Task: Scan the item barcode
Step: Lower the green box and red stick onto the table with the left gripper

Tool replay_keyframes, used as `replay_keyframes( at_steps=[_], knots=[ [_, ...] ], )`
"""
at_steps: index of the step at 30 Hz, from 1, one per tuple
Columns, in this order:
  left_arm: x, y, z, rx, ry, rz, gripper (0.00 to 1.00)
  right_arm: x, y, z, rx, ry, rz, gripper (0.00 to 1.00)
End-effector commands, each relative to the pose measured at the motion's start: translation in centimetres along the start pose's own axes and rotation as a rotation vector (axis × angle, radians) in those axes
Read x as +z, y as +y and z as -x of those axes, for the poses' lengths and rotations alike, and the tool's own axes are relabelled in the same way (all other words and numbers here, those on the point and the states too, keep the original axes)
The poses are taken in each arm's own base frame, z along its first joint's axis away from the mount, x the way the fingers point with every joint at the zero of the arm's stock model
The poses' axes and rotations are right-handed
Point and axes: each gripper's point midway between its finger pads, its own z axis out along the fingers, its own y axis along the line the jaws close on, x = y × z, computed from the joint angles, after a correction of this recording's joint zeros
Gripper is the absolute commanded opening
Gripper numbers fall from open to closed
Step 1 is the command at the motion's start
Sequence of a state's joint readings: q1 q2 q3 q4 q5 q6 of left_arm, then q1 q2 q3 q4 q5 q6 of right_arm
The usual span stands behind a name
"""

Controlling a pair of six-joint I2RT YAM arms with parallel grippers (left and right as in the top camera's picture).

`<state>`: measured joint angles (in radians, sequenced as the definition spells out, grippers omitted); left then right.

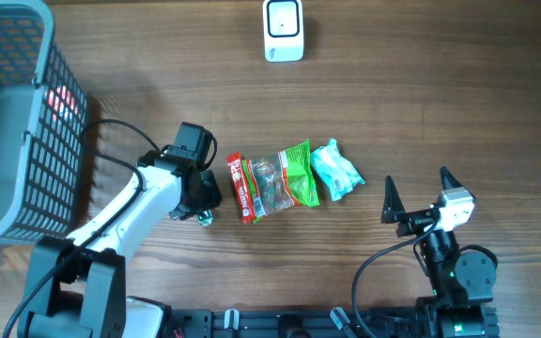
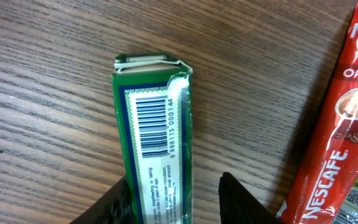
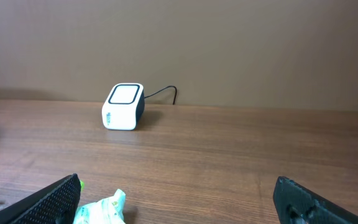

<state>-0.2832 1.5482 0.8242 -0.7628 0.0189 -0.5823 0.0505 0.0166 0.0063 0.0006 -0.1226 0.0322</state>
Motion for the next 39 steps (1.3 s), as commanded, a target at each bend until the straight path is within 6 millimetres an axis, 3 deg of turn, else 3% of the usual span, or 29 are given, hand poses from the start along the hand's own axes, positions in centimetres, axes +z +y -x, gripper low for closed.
replay_keyframes(
  at_steps=[1, 6, 23, 25, 30, 35, 39],
  knots=[
    [0.4, 0.7, -0.2, -0.007, 0.005, 0.038, 0.42, 0.0, -0.3, 0.1, -0.006, -0.004, -0.015, 1.00],
    [0.4, 1.0, -0.1, -0.004, -0.005, 0.055, 0.28, 0.0, -0.3, 0.1, -0.006, -0.004, -0.015, 1.00],
    [1.1, 2.3, -0.4, 0.001, -0.015, 0.104, 0.32, 0.0, -0.3, 0.1, -0.006, -0.004, -0.015, 1.00],
    [1.1, 2.0, -0.1, 0.001, -0.030, 0.093, 0.26, 0.0, -0.3, 0.1, -0.006, -0.004, -0.015, 1.00],
    [1.1, 1.1, 1.0, 0.043, -0.075, 0.058, 0.23, 0.0, -0.3, 0.1, -0.006, -0.004, -0.015, 1.00],
    [1.0, -0.1, 2.3, 0.128, -0.126, 0.010, 0.23, 0.0, -0.3, 0.1, -0.006, -0.004, -0.015, 1.00],
    [1.0, -1.9, 2.3, 0.225, -0.118, -0.080, 0.26, 0.0, -0.3, 0.1, -0.006, -0.004, -0.015, 1.00]
  ],
)
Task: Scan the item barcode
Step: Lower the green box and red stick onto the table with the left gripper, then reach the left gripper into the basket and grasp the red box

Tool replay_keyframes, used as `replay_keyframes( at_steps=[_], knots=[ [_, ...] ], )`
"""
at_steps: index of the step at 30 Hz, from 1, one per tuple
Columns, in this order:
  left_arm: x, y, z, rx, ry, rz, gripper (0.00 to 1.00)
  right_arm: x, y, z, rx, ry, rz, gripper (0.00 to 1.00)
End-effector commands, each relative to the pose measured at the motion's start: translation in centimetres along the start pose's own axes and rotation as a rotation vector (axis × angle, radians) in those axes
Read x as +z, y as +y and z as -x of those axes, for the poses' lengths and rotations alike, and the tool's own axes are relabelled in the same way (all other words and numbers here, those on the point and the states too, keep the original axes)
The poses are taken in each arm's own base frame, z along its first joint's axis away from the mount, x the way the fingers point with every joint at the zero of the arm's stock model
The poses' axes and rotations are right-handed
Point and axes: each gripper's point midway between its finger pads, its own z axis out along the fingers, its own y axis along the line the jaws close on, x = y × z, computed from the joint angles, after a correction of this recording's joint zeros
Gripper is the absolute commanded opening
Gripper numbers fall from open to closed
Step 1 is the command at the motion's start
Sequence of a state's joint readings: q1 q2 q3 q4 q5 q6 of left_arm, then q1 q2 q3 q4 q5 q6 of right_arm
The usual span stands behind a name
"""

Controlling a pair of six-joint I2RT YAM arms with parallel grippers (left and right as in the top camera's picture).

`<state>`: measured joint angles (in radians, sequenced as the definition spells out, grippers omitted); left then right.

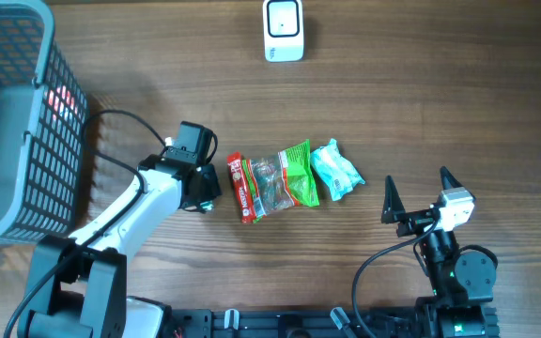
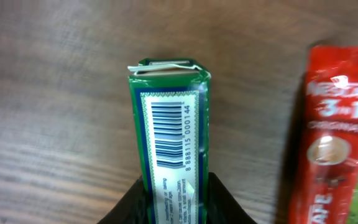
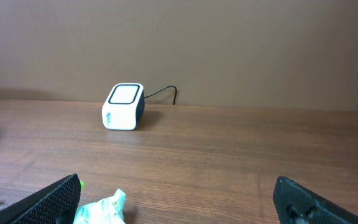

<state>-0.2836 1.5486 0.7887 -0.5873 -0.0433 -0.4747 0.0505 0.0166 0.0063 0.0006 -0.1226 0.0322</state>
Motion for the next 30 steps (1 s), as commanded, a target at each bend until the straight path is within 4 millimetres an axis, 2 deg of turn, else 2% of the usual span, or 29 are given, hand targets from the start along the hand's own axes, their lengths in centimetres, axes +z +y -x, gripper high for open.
replay_keyframes(
  at_steps=[1, 5, 9, 12, 14, 15, 18, 19, 20, 23, 25, 26, 28, 30],
  knots=[
    [0.4, -1.5, -0.7, 0.141, 0.033, -0.086, 0.27, 0.0, -0.3, 0.1, -0.006, -0.004, -0.015, 0.99],
    [0.4, -1.8, -0.7, 0.177, 0.032, -0.104, 0.29, 0.0, -0.3, 0.1, -0.006, -0.004, -0.015, 1.00],
    [0.4, -1.8, -0.7, 0.183, 0.032, -0.103, 0.36, 0.0, -0.3, 0.1, -0.006, -0.004, -0.015, 1.00],
    [-0.2, -2.0, -0.1, 0.182, 0.019, -0.108, 0.51, 0.0, -0.3, 0.1, -0.006, -0.004, -0.015, 1.00],
    [-1.8, -2.7, 1.4, 0.180, -0.015, -0.117, 0.61, 0.0, -0.3, 0.1, -0.006, -0.004, -0.015, 1.00],
    [-3.2, -3.1, 2.6, 0.180, -0.045, -0.115, 0.66, 0.0, -0.3, 0.1, -0.006, -0.004, -0.015, 1.00],
    [-8.2, -4.0, 6.7, 0.174, -0.155, -0.098, 0.72, 0.0, -0.3, 0.1, -0.006, -0.004, -0.015, 1.00],
    [-10.7, -4.4, 8.5, 0.167, -0.210, -0.094, 0.77, 0.0, -0.3, 0.1, -0.006, -0.004, -0.015, 1.00],
    [-13.6, -4.7, 10.4, 0.155, -0.272, -0.095, 0.86, 0.0, -0.3, 0.1, -0.006, -0.004, -0.015, 1.00],
    [-20.8, -4.3, 15.0, 0.098, -0.434, -0.101, 0.96, 0.0, -0.3, 0.1, -0.006, -0.004, -0.016, 1.00],
    [-26.4, -2.7, 18.5, 0.026, -0.586, -0.096, 0.98, 0.0, -0.3, 0.1, -0.006, -0.004, -0.015, 1.00],
    [-30.2, -0.9, 20.6, -0.037, -0.689, -0.090, 0.97, 0.0, -0.3, 0.1, -0.006, -0.004, -0.015, 1.00],
    [-33.9, 2.2, 22.6, -0.125, -0.796, -0.075, 0.94, 0.0, -0.3, 0.1, -0.006, -0.004, -0.015, 1.00],
    [-35.5, 4.9, 23.8, -0.191, -0.853, -0.050, 0.92, 0.0, -0.3, 0.1, -0.006, -0.004, -0.015, 1.00]
  ],
)
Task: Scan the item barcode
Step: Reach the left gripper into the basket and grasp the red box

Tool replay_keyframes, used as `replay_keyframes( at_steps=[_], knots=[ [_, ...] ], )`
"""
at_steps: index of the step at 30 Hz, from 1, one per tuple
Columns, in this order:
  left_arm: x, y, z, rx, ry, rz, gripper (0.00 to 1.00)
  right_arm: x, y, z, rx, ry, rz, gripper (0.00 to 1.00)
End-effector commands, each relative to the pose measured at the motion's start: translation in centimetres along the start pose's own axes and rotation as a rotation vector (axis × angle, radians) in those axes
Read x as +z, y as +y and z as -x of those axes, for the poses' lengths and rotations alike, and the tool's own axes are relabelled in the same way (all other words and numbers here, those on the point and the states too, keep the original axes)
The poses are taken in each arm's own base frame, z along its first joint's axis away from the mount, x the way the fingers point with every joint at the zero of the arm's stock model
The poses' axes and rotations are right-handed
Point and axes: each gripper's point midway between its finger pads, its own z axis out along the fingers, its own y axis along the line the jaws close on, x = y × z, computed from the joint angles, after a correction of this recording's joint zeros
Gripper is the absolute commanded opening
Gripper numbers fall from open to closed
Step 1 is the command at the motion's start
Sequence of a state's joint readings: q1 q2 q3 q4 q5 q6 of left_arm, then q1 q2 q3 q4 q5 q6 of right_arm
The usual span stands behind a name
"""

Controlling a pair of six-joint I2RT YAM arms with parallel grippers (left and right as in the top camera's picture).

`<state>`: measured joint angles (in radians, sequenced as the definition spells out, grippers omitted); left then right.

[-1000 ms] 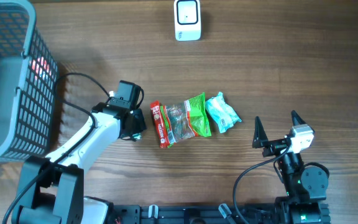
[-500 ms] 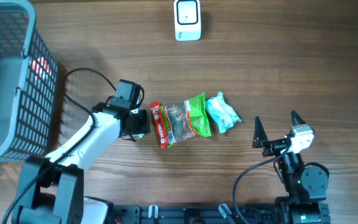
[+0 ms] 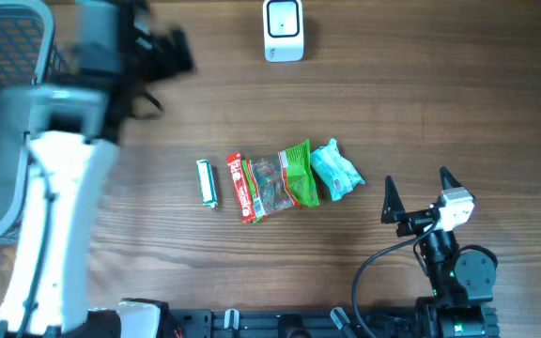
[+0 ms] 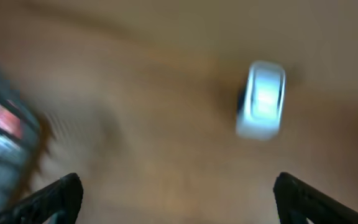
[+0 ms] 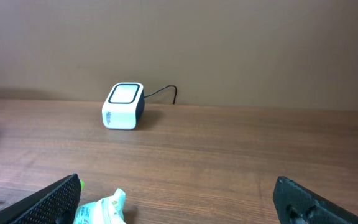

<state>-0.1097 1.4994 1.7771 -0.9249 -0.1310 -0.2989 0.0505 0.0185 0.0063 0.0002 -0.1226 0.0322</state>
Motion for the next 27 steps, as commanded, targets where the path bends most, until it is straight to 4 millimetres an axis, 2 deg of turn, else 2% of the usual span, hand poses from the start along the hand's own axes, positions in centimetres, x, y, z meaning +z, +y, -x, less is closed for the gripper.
replay_keyframes(
  at_steps=[1, 3, 5, 8, 10, 17, 19, 22, 27],
  knots=[
    [-3.4, 7.1, 6.4, -0.124, -0.201, 0.154, 0.91, 0.0, -0.3, 0.1, -0.006, -0.007, -0.015, 1.00],
    [-3.3, 11.5, 7.2, -0.181, -0.219, 0.243, 0.92, 0.0, -0.3, 0.1, -0.006, -0.007, -0.015, 1.00],
    [-2.6, 15.9, 7.0, -0.230, -0.197, 0.331, 0.98, 0.0, -0.3, 0.1, -0.006, -0.007, -0.015, 1.00],
    [-1.0, 20.4, 6.1, -0.280, -0.139, 0.391, 1.00, 0.0, -0.3, 0.1, -0.006, -0.007, -0.015, 1.00],
    [0.8, 22.9, 5.1, -0.273, -0.075, 0.375, 1.00, 0.0, -0.3, 0.1, -0.006, -0.007, -0.015, 1.00],
    [7.4, 28.0, 0.7, -0.337, 0.115, 0.280, 1.00, 0.0, -0.3, 0.1, -0.006, -0.007, -0.015, 0.99],
    [9.6, 29.4, -1.2, -0.363, 0.178, 0.278, 1.00, 0.0, -0.3, 0.1, -0.006, -0.007, -0.015, 1.00],
    [12.7, 29.2, -3.5, -0.294, 0.266, 0.192, 1.00, 0.0, -0.3, 0.1, -0.006, -0.007, -0.015, 1.00],
    [16.0, 30.2, -7.0, -0.303, 0.366, 0.188, 0.99, 0.0, -0.3, 0.1, -0.006, -0.007, -0.015, 1.00]
  ],
)
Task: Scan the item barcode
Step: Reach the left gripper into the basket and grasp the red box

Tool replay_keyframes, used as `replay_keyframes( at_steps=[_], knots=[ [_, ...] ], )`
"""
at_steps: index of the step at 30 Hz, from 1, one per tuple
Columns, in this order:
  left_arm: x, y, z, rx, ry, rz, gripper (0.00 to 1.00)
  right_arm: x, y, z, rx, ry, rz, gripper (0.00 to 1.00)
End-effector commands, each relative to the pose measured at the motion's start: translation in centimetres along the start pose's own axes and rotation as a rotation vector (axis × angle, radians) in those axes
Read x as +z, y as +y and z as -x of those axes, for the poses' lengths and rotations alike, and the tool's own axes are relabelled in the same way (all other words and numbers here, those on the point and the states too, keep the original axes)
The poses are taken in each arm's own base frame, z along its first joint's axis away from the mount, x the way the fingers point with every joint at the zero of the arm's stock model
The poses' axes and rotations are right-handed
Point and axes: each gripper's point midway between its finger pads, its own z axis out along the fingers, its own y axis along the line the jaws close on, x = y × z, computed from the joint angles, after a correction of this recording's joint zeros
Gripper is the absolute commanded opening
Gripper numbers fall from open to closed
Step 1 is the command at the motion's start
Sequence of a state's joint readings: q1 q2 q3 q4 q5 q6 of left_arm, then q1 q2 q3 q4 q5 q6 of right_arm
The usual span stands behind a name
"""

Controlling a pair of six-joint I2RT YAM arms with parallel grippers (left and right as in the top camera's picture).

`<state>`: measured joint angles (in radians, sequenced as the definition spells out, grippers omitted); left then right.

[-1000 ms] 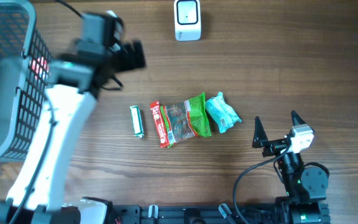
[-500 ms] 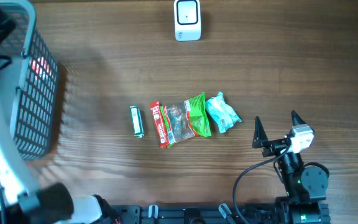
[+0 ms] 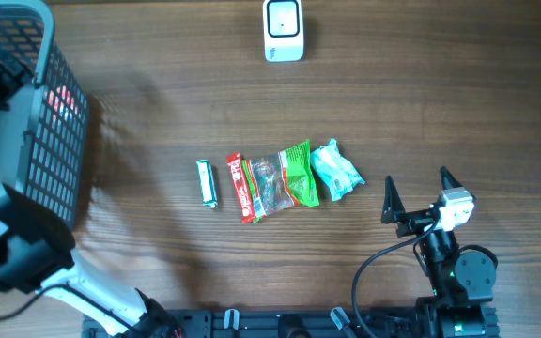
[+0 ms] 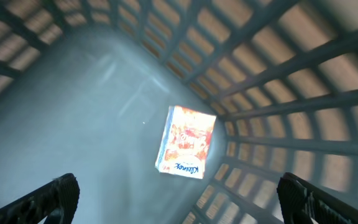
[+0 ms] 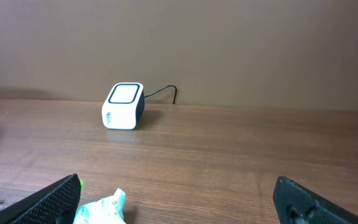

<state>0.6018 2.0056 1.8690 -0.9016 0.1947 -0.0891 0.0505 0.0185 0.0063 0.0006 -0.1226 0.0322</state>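
A small green box (image 3: 207, 182) lies flat on the wooden table, left of a red Nescafe sachet (image 3: 239, 188). The white scanner (image 3: 283, 29) stands at the table's far edge; it also shows in the right wrist view (image 5: 124, 106). My left gripper (image 4: 182, 202) hangs open and empty over the grey basket (image 3: 59, 150), looking down at a tissue packet (image 4: 187, 141) on the basket's floor. My right gripper (image 5: 179, 205) rests open near the front right, also seen overhead (image 3: 416, 197), close to a teal packet (image 5: 101, 210).
A clear-and-green snack packet (image 3: 285, 176) and the teal packet (image 3: 334, 170) lie in a row to the right of the sachet. The basket's mesh walls (image 4: 278, 93) rise around the left gripper. The scanner's cable (image 5: 163, 93) runs behind it.
My left arm has gone from the table's far left side to above the basket, and its camera now looks inside. The green box, the packets and the right arm stayed where they were.
My left gripper first stood open around the green box on the table, barcode up. Then it was shut on the box. After that the box lay free beside the sachet with the gripper open and far off, and now the gripper is over the basket.
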Motion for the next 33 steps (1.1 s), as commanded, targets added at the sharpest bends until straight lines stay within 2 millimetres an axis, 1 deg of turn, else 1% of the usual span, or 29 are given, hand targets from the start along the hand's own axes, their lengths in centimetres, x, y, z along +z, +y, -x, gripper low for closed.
replay_keyframes(
  at_steps=[1, 8, 12, 13, 14, 15, 16, 23, 25, 27, 30, 33],
  knots=[
    [3.4, 0.1, -1.9, 0.042, 0.091, -0.038, 0.99, 0.0, -0.3, 0.1, -0.006, -0.006, -0.015, 1.00],
    [8.7, 1.6, -5.2, 0.013, 0.221, -0.022, 0.95, 0.0, -0.3, 0.1, -0.006, -0.006, -0.015, 1.00],
    [10.9, 2.3, -6.8, 0.000, 0.277, -0.014, 0.93, 0.0, -0.3, 0.1, -0.006, -0.006, -0.015, 1.00],
    [11.3, 2.4, -7.2, -0.002, 0.288, -0.012, 0.91, 0.0, -0.3, 0.1, -0.006, -0.006, -0.015, 1.00],
    [11.6, 2.5, -7.4, -0.004, 0.295, -0.011, 0.84, 0.0, -0.3, 0.1, -0.006, -0.006, -0.015, 1.00],
    [11.8, 2.6, -7.5, -0.005, 0.297, -0.011, 0.72, 0.0, -0.3, 0.1, -0.006, -0.006, -0.015, 1.00],
    [11.8, 2.6, -7.4, -0.005, 0.294, -0.011, 0.66, 0.0, -0.3, 0.1, -0.006, -0.006, -0.015, 1.00],
    [11.9, 2.6, -7.2, -0.003, 0.284, -0.012, 0.65, 0.0, -0.3, 0.1, -0.006, -0.006, -0.015, 1.00],
    [11.9, 2.6, -7.1, -0.002, 0.281, -0.013, 0.63, 0.0, -0.3, 0.1, -0.006, -0.006, -0.015, 1.00],
    [11.9, 2.6, -6.8, -0.004, 0.269, -0.013, 0.56, 0.0, -0.3, 0.1, -0.006, -0.006, -0.015, 1.00],
    [11.2, 2.6, -5.8, -0.027, 0.236, -0.013, 0.57, 0.0, -0.3, 0.1, -0.006, -0.006, -0.015, 1.00],
    [10.3, 2.2, -4.9, -0.024, 0.203, -0.020, 0.61, 0.0, -0.3, 0.1, -0.006, -0.006, -0.015, 1.00]
  ],
)
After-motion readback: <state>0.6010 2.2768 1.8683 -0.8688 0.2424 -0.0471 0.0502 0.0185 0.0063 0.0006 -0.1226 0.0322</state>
